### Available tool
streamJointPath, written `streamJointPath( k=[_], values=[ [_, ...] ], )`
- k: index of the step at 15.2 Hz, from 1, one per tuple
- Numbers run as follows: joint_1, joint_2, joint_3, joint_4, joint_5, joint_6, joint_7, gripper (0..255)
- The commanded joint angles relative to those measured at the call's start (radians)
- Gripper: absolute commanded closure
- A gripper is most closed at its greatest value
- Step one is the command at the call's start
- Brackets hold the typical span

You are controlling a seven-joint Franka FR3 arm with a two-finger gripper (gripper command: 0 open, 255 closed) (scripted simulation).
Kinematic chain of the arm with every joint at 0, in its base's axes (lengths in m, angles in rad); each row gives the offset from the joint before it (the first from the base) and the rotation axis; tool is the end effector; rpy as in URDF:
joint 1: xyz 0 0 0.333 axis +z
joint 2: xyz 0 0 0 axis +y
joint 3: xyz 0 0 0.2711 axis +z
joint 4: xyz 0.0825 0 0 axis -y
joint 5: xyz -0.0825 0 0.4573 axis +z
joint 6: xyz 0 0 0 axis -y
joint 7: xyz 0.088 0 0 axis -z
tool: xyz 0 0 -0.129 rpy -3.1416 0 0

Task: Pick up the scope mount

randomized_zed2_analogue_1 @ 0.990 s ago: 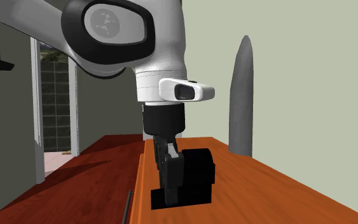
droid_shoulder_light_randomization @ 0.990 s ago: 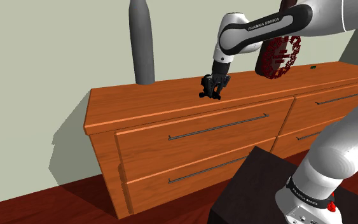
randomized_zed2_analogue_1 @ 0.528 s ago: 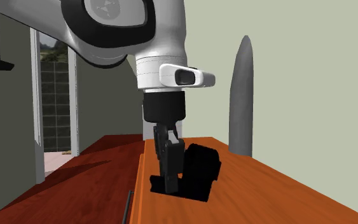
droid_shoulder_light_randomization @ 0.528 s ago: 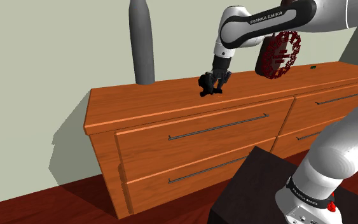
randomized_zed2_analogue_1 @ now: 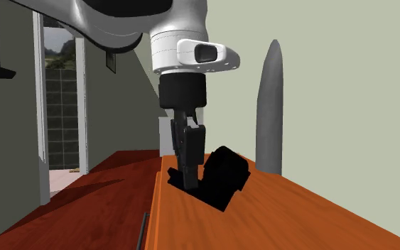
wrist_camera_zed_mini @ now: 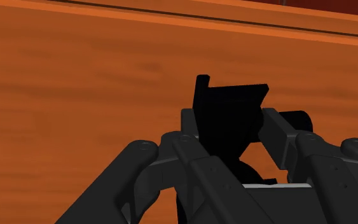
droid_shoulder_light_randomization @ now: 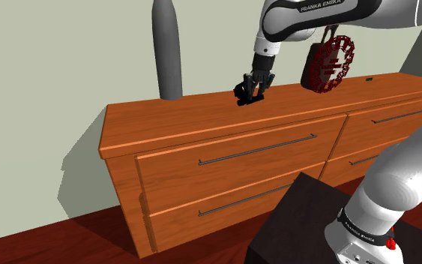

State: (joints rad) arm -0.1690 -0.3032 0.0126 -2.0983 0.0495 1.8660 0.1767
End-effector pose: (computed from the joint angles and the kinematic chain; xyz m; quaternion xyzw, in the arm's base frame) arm 0.5529 -0.0821 0.4727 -0.9842 0.1721 -0.0352 0.0224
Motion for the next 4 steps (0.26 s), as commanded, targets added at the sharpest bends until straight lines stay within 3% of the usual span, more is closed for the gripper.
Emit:
streamJointPath(
  k=[1, 4],
  values=[
    [0.0, 0.001, 0.0, 0.029, -0.001, -0.028, 0.001, 255],
    [0.0, 0.002, 0.0, 0.045, -0.001, -0.043, 0.002, 255]
  ],
)
